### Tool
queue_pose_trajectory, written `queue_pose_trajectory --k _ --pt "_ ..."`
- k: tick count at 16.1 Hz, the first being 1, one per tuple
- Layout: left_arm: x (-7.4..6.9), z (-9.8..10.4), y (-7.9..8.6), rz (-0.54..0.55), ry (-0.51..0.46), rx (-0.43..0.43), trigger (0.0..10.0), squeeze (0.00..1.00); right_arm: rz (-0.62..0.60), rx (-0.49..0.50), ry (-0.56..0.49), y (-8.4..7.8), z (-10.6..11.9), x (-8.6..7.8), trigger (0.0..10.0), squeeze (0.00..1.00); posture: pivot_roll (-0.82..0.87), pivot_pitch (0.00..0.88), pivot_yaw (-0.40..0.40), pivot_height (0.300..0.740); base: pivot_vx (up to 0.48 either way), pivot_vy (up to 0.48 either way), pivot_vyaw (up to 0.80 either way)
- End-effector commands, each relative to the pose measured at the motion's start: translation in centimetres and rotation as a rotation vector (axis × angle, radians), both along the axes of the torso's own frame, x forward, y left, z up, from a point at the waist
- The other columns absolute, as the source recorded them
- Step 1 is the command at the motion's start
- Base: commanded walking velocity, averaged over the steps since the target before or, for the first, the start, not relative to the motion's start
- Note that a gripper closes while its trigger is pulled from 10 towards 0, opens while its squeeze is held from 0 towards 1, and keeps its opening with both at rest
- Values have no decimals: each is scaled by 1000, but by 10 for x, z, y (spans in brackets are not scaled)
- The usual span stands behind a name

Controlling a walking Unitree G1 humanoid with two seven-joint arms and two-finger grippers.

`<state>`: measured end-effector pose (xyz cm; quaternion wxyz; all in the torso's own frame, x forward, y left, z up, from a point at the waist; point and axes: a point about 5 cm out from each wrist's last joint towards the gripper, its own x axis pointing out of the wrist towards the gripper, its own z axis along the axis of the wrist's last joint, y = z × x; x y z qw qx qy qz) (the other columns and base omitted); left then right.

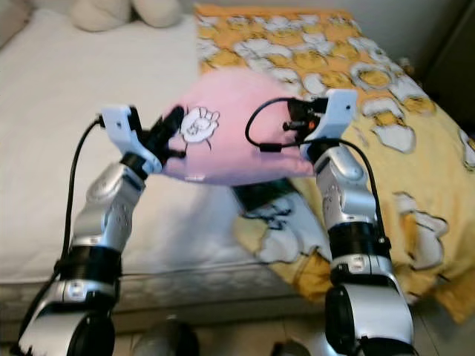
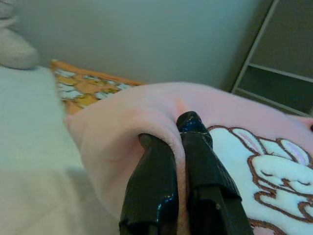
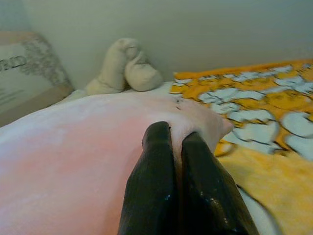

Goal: Clean up the room

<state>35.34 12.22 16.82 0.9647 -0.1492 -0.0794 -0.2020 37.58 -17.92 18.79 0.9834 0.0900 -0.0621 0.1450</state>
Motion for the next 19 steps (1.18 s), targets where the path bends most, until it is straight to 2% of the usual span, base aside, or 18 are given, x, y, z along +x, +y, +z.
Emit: queue_pose_trajectory --k 1,5,7,12,15,19 --pt "-1 13 13 61 -53 13 0 0 -30 3 -73 -7 16 2 0 0 30 0 -18 724 0 480 531" --pt "-4 10 18 98 -36 42 0 0 -14 -24 -70 0 9 6 0 0 44 0 -30 724 0 477 503" --pt "-5 10 19 93 -37 72 0 0 -4 -42 -61 1 4 6 0 0 44 0 -29 724 0 0 481" --pt "-8 1 21 110 -11 120 0 0 0 -69 -25 3 -10 5 0 0 49 0 -33 724 0 0 0" --pt "-15 -9 26 136 7 188 0 0 -15 -106 19 -2 -27 0 0 0 65 0 -50 724 0 0 617" --pt "-13 -7 25 148 -10 255 0 0 -19 -109 37 -4 -35 -1 0 0 66 0 -46 724 0 0 584"
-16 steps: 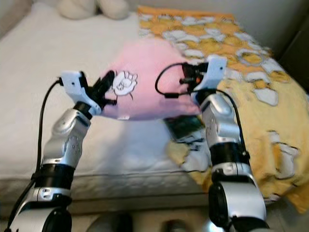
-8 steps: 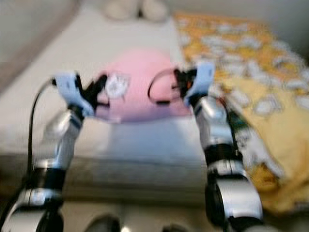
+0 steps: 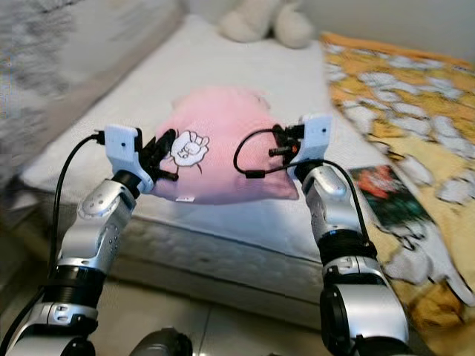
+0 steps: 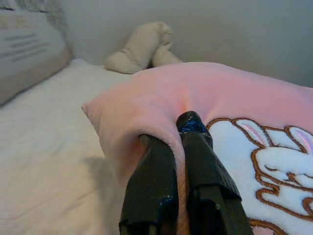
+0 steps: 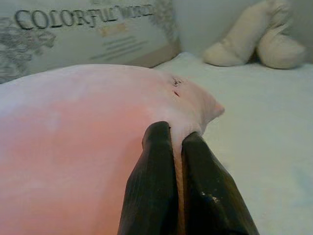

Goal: Clean up the room

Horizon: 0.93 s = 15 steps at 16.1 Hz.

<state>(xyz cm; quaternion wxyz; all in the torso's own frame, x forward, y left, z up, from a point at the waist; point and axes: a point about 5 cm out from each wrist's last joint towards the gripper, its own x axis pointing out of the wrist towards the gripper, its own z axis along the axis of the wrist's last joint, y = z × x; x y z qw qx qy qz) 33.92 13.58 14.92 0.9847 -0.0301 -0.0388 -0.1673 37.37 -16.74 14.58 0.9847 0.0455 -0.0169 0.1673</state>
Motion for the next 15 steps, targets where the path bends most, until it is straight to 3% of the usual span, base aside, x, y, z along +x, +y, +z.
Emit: queue_pose_trajectory --k 1,6,9,15 --pt "2 14 11 55 -68 21 0 0 -65 5 -43 -16 7 1 0 0 65 0 -43 724 0 0 563" --pt "6 18 13 35 -80 74 0 0 -90 4 -51 -11 -1 -4 0 0 55 0 -23 724 0 0 108" --pt "9 21 14 25 -87 82 0 0 -80 9 -58 -6 -4 -6 0 0 45 0 -18 724 0 386 0" --pt "14 16 13 2 -61 65 0 0 -92 2 -71 -7 -3 -7 0 0 26 0 -17 724 357 277 0"
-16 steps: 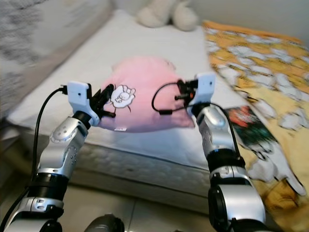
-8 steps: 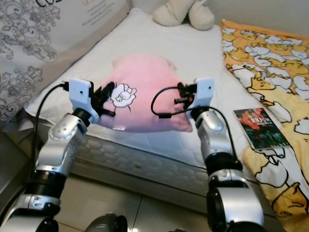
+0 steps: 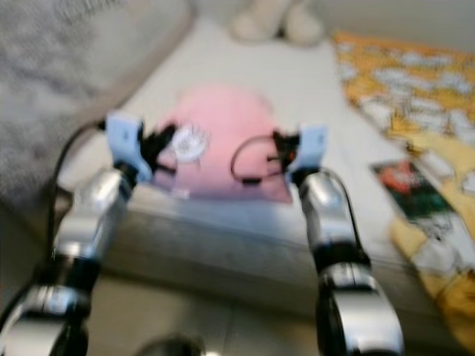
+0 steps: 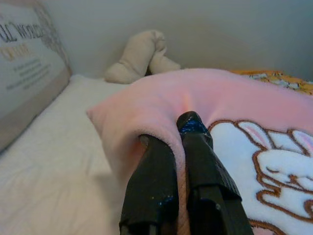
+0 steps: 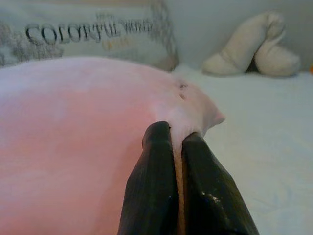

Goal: Clean up the room

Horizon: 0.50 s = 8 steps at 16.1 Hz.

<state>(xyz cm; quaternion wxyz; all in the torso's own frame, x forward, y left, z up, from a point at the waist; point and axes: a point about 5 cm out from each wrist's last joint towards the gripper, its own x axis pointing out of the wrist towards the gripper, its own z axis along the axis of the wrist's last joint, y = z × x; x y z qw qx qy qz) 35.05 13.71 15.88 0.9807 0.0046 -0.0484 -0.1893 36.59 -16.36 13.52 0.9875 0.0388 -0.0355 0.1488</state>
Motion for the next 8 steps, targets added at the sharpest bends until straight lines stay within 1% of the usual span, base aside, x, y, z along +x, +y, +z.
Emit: queue_pose_trajectory --k 1,5,8 --pt "4 7 10 36 -32 -1 0 0 -49 9 -34 -10 8 1 0 0 25 0 -16 724 439 0 0" --pt "7 9 8 19 -38 10 0 0 -38 11 -37 -6 9 2 0 0 24 0 -12 724 473 0 0" --pt "9 12 9 29 -45 -2 0 0 -34 10 -39 -6 10 3 0 0 27 0 -14 724 480 0 0"
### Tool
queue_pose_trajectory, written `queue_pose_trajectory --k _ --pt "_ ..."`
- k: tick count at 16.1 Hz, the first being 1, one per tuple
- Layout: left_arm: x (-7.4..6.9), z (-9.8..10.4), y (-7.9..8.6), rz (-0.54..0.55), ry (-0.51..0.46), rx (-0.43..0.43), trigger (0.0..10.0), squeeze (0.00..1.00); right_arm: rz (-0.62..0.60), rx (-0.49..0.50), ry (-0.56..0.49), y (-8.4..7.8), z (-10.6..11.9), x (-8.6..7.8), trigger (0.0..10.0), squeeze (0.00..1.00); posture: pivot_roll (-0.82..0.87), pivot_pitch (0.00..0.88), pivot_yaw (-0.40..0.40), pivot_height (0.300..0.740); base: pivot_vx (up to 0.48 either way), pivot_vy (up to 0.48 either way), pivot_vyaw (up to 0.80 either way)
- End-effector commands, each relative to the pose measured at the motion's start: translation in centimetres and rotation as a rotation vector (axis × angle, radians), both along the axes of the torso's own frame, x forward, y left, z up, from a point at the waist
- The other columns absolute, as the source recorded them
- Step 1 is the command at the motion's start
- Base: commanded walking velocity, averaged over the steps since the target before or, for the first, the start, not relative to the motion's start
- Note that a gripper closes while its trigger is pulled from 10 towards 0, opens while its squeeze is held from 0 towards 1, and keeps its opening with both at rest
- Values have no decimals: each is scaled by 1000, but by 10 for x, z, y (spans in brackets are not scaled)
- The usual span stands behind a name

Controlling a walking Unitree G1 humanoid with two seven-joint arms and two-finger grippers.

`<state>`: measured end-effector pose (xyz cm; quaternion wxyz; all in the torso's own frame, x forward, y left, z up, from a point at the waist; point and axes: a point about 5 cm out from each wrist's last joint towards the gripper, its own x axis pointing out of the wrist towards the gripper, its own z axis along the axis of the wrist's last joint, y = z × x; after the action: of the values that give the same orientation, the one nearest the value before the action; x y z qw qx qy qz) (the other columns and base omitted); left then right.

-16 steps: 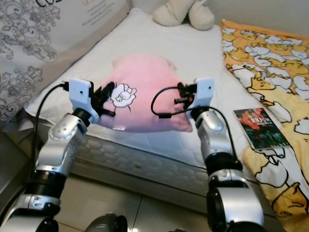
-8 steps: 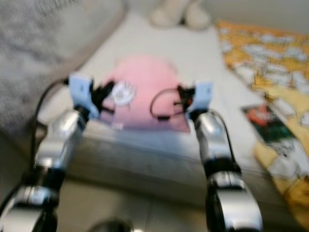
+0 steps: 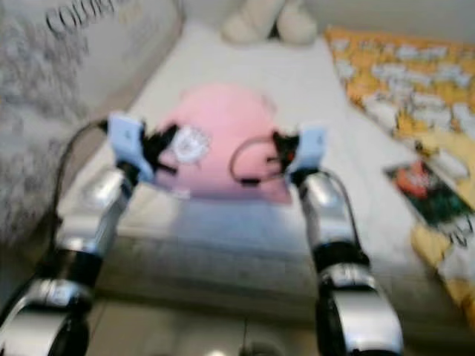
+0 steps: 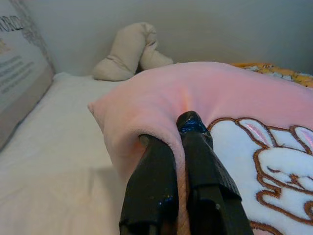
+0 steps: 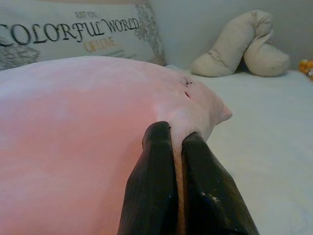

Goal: Clean up the room

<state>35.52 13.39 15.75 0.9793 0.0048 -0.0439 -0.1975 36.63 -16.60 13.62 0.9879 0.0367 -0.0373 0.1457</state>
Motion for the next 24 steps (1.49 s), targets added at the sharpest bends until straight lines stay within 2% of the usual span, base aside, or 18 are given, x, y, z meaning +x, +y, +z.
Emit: queue_pose_trajectory --k 1,5,16,24 --pt "4 13 12 47 -56 -7 0 0 -26 13 -37 -4 10 3 0 0 29 0 -14 724 480 0 0" --pt "3 14 15 69 -57 -46 0 0 -18 10 -43 -3 14 6 0 0 34 0 -20 724 377 195 0" --pt "6 17 17 72 -63 -13 0 0 -1 5 -37 -2 11 5 0 0 38 0 -23 724 0 456 0" --pt "9 18 14 64 -67 38 0 0 13 -3 -43 0 11 4 0 0 34 0 -20 724 448 75 0"
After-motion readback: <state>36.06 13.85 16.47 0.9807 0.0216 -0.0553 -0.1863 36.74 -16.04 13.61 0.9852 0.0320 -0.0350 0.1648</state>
